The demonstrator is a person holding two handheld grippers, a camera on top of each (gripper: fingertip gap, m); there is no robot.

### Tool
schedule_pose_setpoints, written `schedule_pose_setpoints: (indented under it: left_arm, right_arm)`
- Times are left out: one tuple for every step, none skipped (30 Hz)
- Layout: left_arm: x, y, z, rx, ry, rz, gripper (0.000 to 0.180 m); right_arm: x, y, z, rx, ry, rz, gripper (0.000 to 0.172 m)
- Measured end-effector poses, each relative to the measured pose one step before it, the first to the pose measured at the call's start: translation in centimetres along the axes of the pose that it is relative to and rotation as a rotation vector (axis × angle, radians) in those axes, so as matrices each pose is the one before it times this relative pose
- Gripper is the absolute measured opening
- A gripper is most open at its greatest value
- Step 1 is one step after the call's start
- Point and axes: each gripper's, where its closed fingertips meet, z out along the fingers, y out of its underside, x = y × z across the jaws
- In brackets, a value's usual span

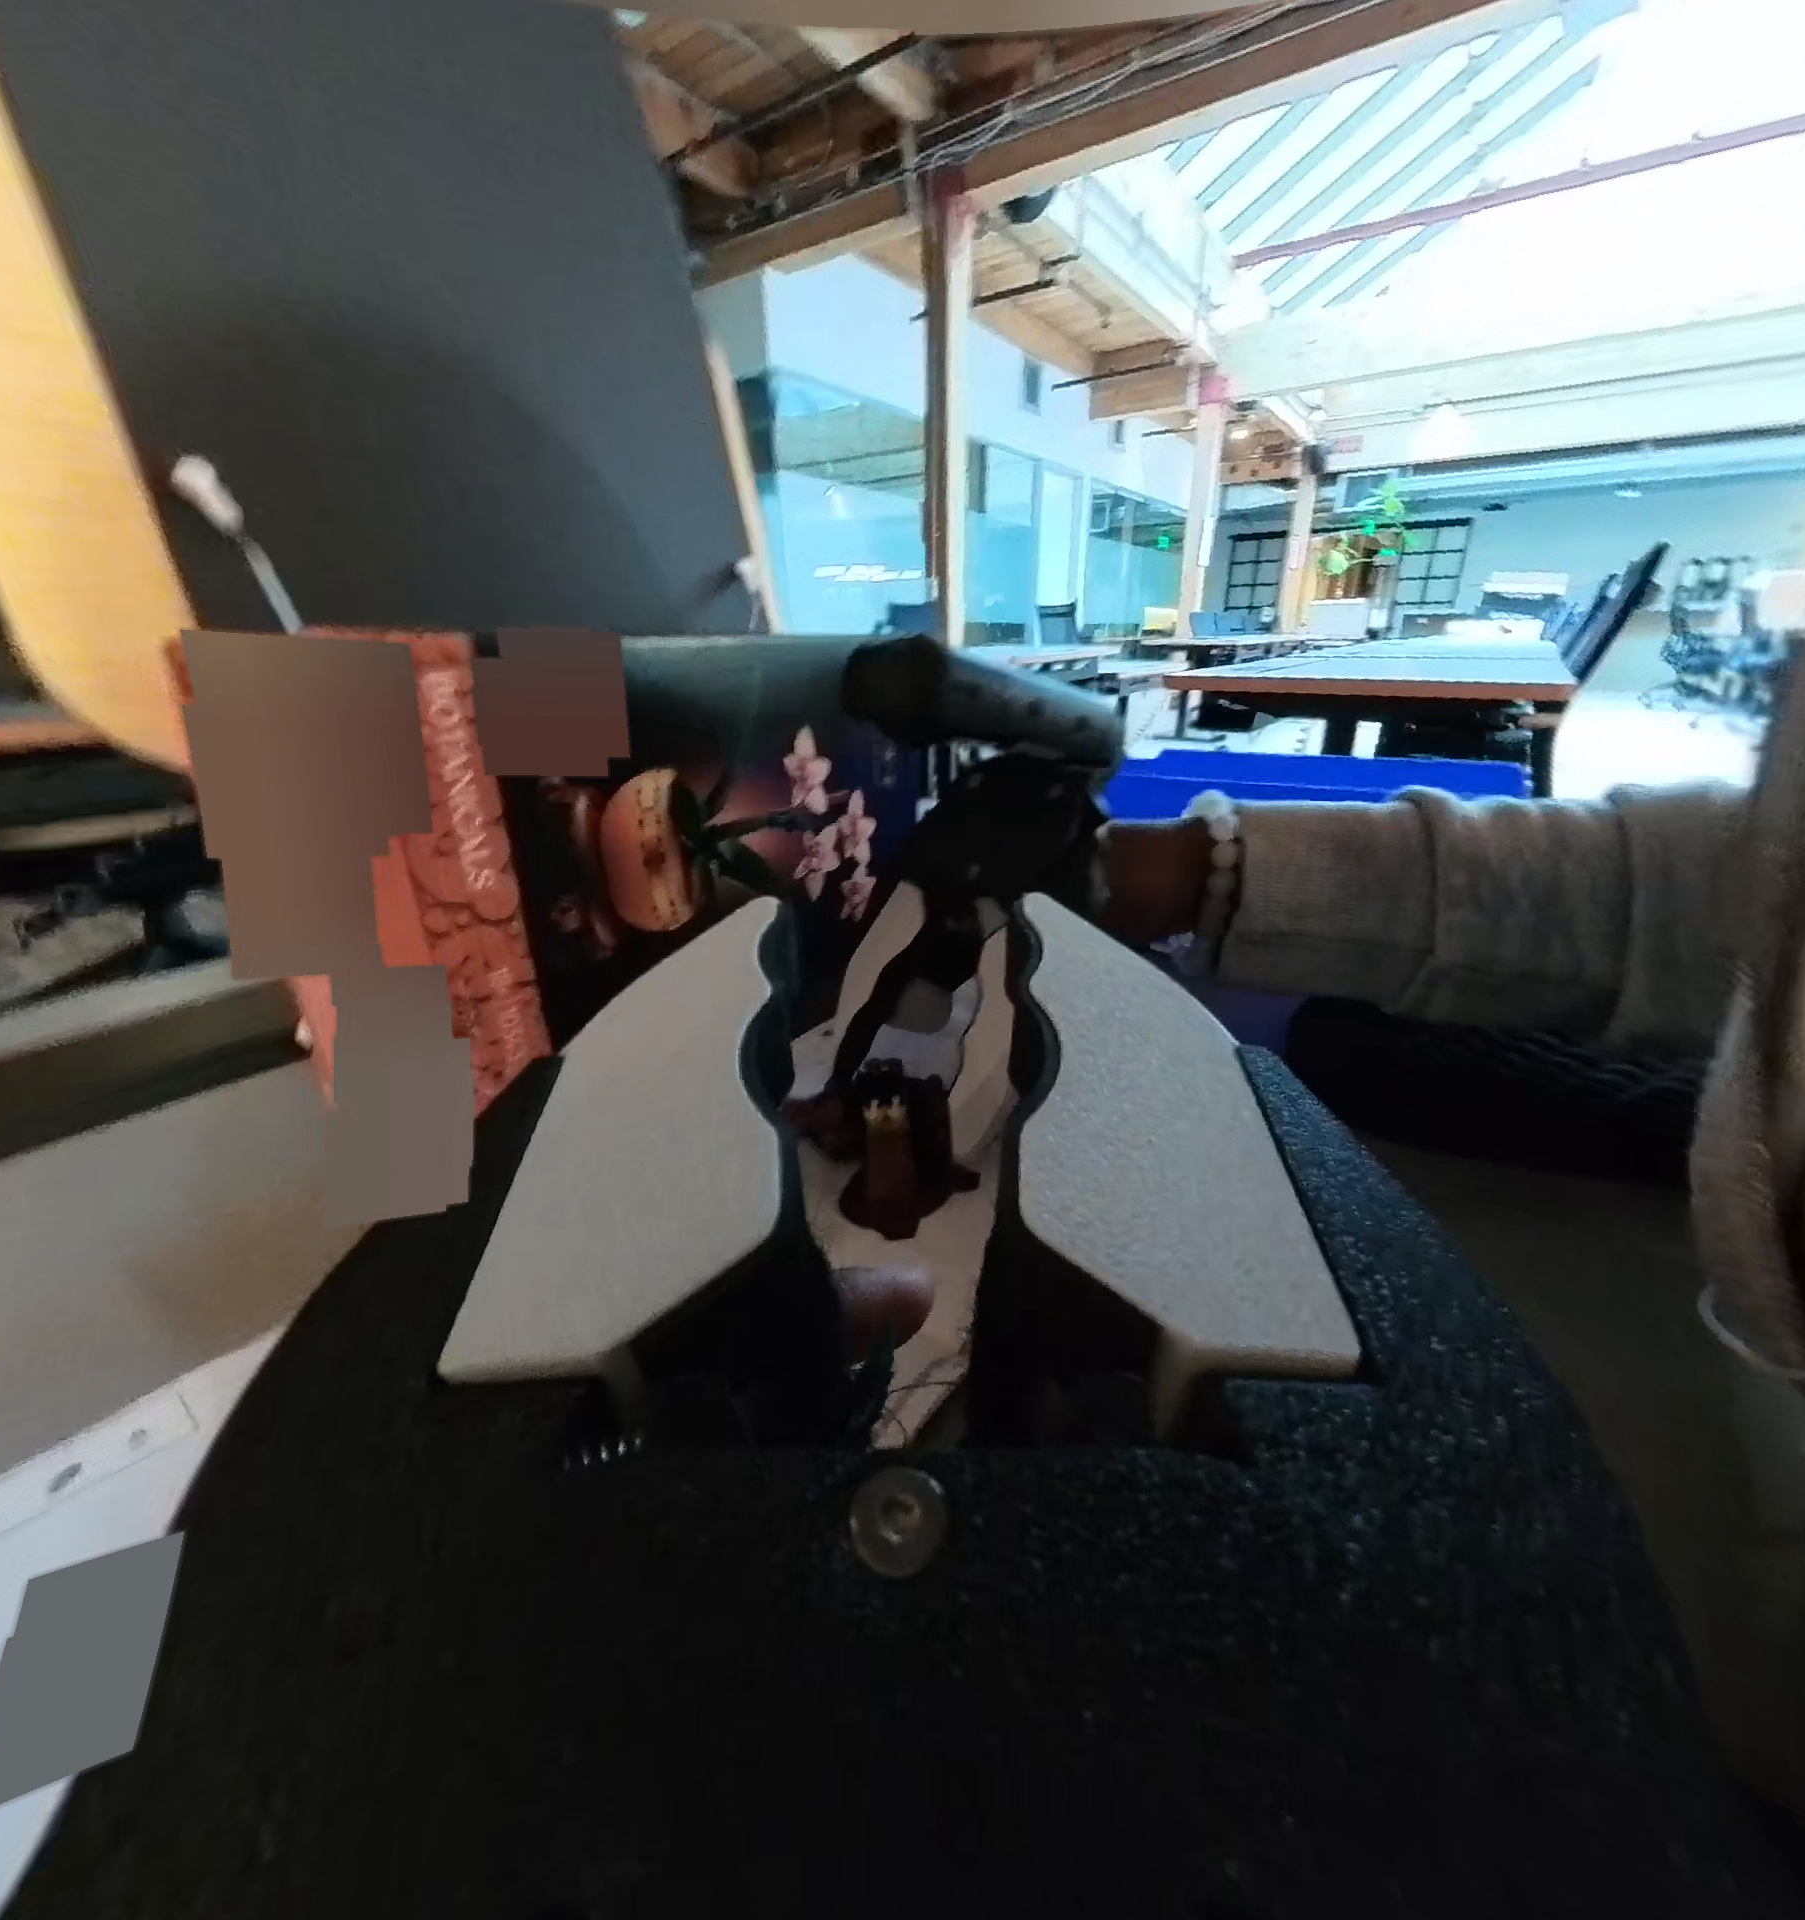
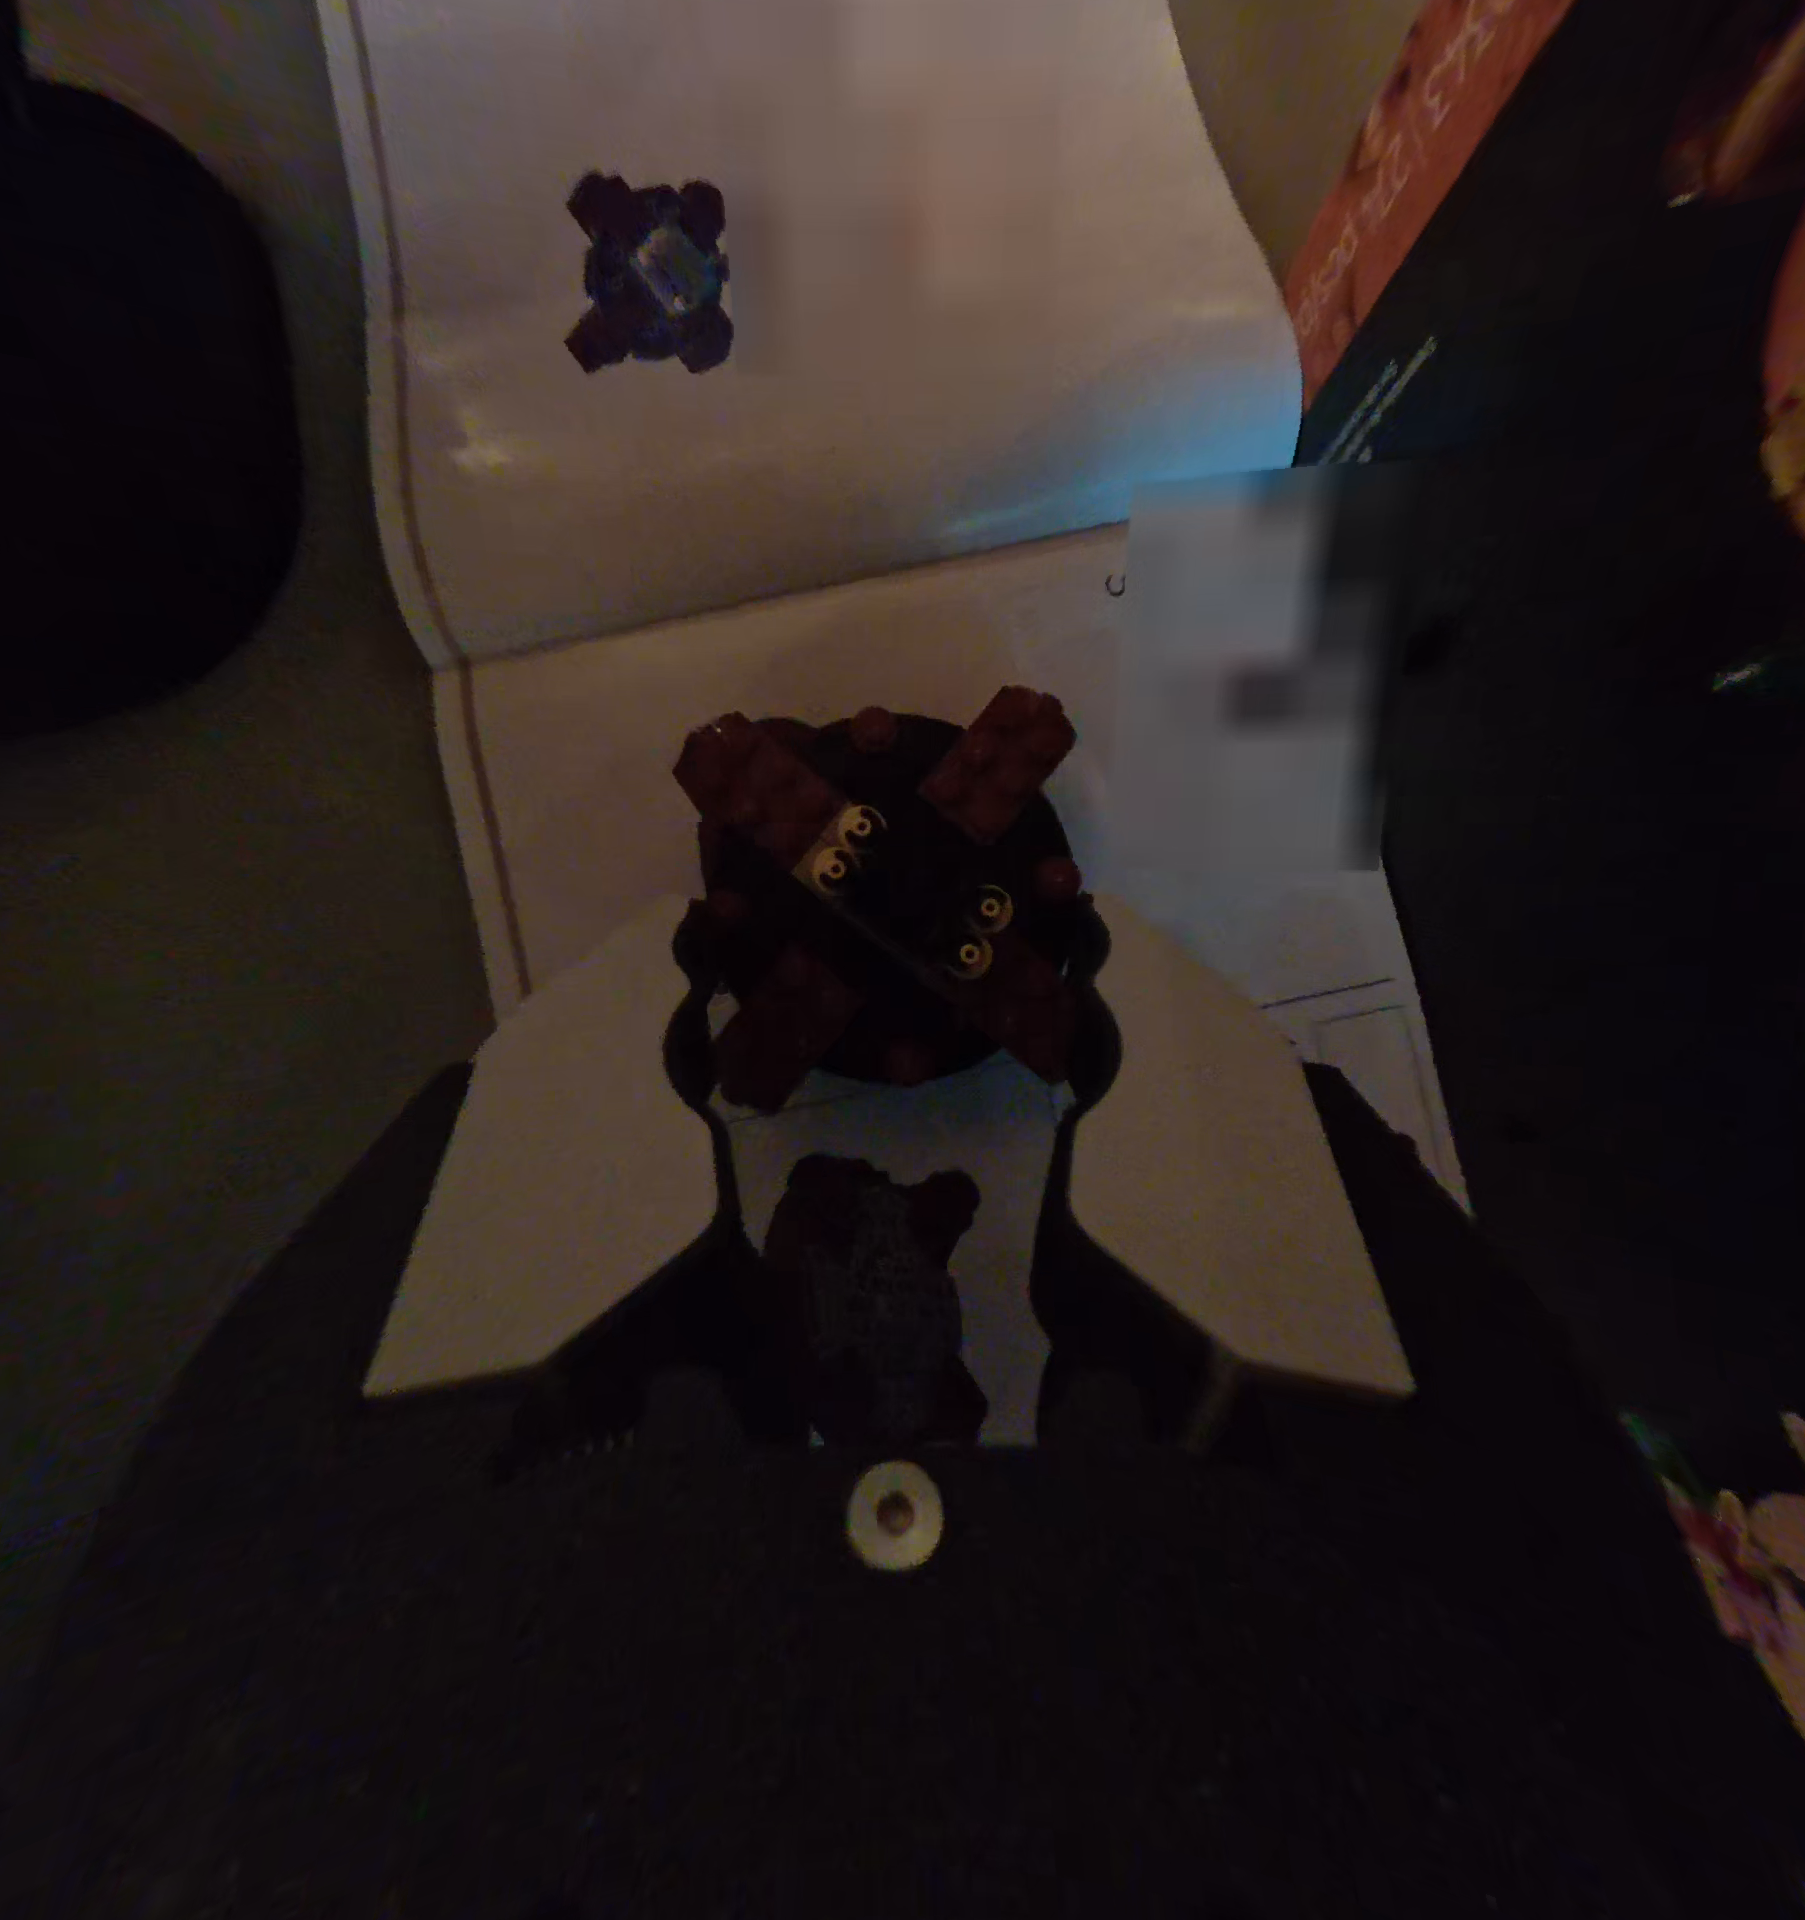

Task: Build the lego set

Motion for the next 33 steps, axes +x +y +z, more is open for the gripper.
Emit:
schedule_pose_setpoints:
  left_arm:
    - [-0.439, 0.119, 0.075, -0.0191, -0.0126, -0.0306, 0.039]
    - [-0.403, 0.235, 0.119, -0.0265, -0.0053, -0.0412, 0.039]
    - [-0.487, 0.384, 0.16, -0.0362, -0.0064, -0.0575, 0.039]
    - [-0.509, 0.466, 0.213, -0.0422, -0.0045, -0.0689, 0.041]
    - [-0.393, 0.393, 0.269, -0.0362, 0.0059, -0.0754, 0.04]
    - [-0.169, 0.182, 0.294, -0.0224, 0.0229, -0.0804, 0.039]
    - [0.07, 0.032, 0.31, -0.0148, 0.039, -0.0846, 0.038]
    - [0.32, 0.014, 0.323, -0.0188, 0.0562, -0.0779, 0.036]
    - [0.272, 0.049, 0.319, -0.0244, 0.0491, -0.0682, 0.035]
    - [0.106, 0.122, 0.307, -0.0265, 0.0354, -0.0609, 0.033]
    - [0.015, 0.259, 0.29, -0.0321, 0.0269, -0.0577, 0.033]
    - [0.17, 0.254, 0.284, -0.0269, 0.0356, -0.0587, 0.033]
    - [0.231, 0.192, 0.257, -0.0149, 0.0357, -0.0639, 0.033]
    - [0.257, 0.118, 0.214, -0.0031, 0.0349, -0.0648, 0.033]
    - [0.053, 0.148, 0.163, -0.0026, 0.0182, -0.0582, 0.031]
    - [-0.066, 0.192, 0.123, -0.0034, 0.0041, -0.0395, 0.03]
    - [-0.076, 0.266, 0.083, -0.0059, -0.0029, -0.0257, 0.029]
    - [-0.001, 0.326, 0.085, -0.0096, -0.0037, -0.0167, 0.029]
    - [0.077, 0.268, 0.074, -0.0051, -0.001, -0.0143, 0.03]
    - [0.071, 0.211, 0.095, -0.001, -0.001, -0.0188, 0.031]
    - [0.131, 0.261, 0.113, -0.003, 0.0051, -0.0214, 0.033]
    - [0.223, 0.236, 0.104, -0.0014, 0.0152, -0.0245, 0.034]
    - [0.236, 0.24, 0.103, -0.0007, 0.0184, -0.0265, 0.034]
    - [0.26, 0.229, 0.081, -0.0006, 0.0215, -0.0207, 0.033]
    - [0.227, 0.177, 0.03, 0.0014, 0.0197, -0.0115, 0.027]
    - [0.137, 0.129, -0.021, 0.0038, 0.013, -0.0018, 0.018]
    - [0.126, 0.035, -0.04, 0.0097, 0.0109, 0.0008, 0.011]
    - [-0.023, -0.027, -0.075, 0.0121, 0.002, -0.006, 0.011]
    - [0.004, -0.024, -0.087, 0.0112, 0.0052, -0.0073, 0.01]
    - [0.018, -0.046, -0.085, 0.0142, 0.0086, -0.0153, 0.01]
    - [0.032, -0.089, -0.096, 0.0159, 0.0107, -0.0217, 0.01]
    - [0.033, -0.077, -0.098, 0.0136, 0.0094, -0.0176, 0.01]
    - [0.046, -0.037, -0.084, 0.0102, 0.0052, -0.0097, 0.01]
  right_arm:
    - [0.053, -0.144, -0.324, -0.002, 0.0055, -0.0071, 0.064]
    - [0.015, -0.206, -0.429, -0.0058, 0.0094, -0.0191, 0.064]
    - [-0.073, -0.353, -0.542, -0.0041, 0.0074, -0.0228, 0.064]
    - [-0.205, -0.511, -0.606, 0.0001, 0.0008, -0.0233, 0.064]
    - [-0.283, -0.679, -0.67, 0.0079, -0.0043, -0.0221, 0.064]
    - [-0.408, -0.768, -0.67, 0.0115, -0.0108, -0.0239, 0.064]
    - [-0.451, -0.768, -0.66, 0.0102, -0.0123, -0.0272, 0.064]
    - [-0.48, -0.718, -0.618, 0.0062, -0.0123, -0.0286, 0.064]
    - [-0.468, -0.699, -0.539, 0.0064, -0.0115, -0.0306, 0.064]
    - [-0.525, -0.706, -0.461, 0.0092, -0.0135, -0.0292, 0.064]
    - [-0.529, -0.708, -0.365, 0.0106, -0.0143, -0.0283, 0.064]
    - [-0.567, -0.651, -0.259, 0.0068, -0.0162, -0.0279, 0.064]
    - [-0.525, -0.547, -0.162, -0.0002, -0.0146, -0.0264, 0.064]
    - [-0.439, -0.432, -0.094, -0.0054, -0.011, -0.025, 0.064]
    - [-0.378, -0.39, -0.039, -0.0076, -0.0107, -0.0207, 0.064]
    - [-0.284, -0.343, -0.018, -0.0074, -0.0085, -0.0169, 0.064]
    - [-0.262, -0.326, 0.004, -0.0046, -0.0105, -0.0136, 0.064]
    - [-0.214, -0.311, 0.031, -0.0019, -0.011, -0.0108, 0.064]
    - [-0.14, -0.252, 0.055, -0.0024, -0.0074, -0.0108, 0.064]
    - [-0.085, -0.213, 0.077, -0.0037, -0.004, -0.0126, 0.064]
    - [-0.078, -0.2, 0.091, -0.0021, -0.0054, -0.0118, 0.065]
    - [-0.109, -0.209, 0.117, 0.0004, -0.0079, -0.01, 0.065]
    - [-0.084, -0.156, 0.111, -0.0014, -0.0068, -0.0084, 0.064]
    - [-0.034, -0.068, 0.117, -0.0055, -0.0034, -0.0089, 0.064]
    - [-0.024, -0.042, 0.109, -0.0045, -0.0028, -0.0072, 0.064]
    - [-0.062, -0.048, 0.112, -0.0025, -0.0047, -0.0024, 0.064]
    - [0.003, -0.01, 0.098, -0.0023, 0.0002, -0.0009, 0.064]
    - [0.022, -0.044, 0.059, 0.0023, 0.003, -0.001, 0.064]
    - [0.026, -0.085, 0.026, 0.0063, 0.0015, 0.0025, 0.064]
    - [0.035, -0.108, 0.022, 0.0094, 0.0004, 0.0093, 0.065]
    - [0.033, -0.12, 0.011, 0.0116, -0.0026, 0.0163, 0.064]
    - [0.011, -0.102, 0.006, 0.0126, -0.005, 0.0177, 0.064]
    - [0.06, -0.031, -0.021, 0.0094, -0.0009, 0.0161, 0.065]
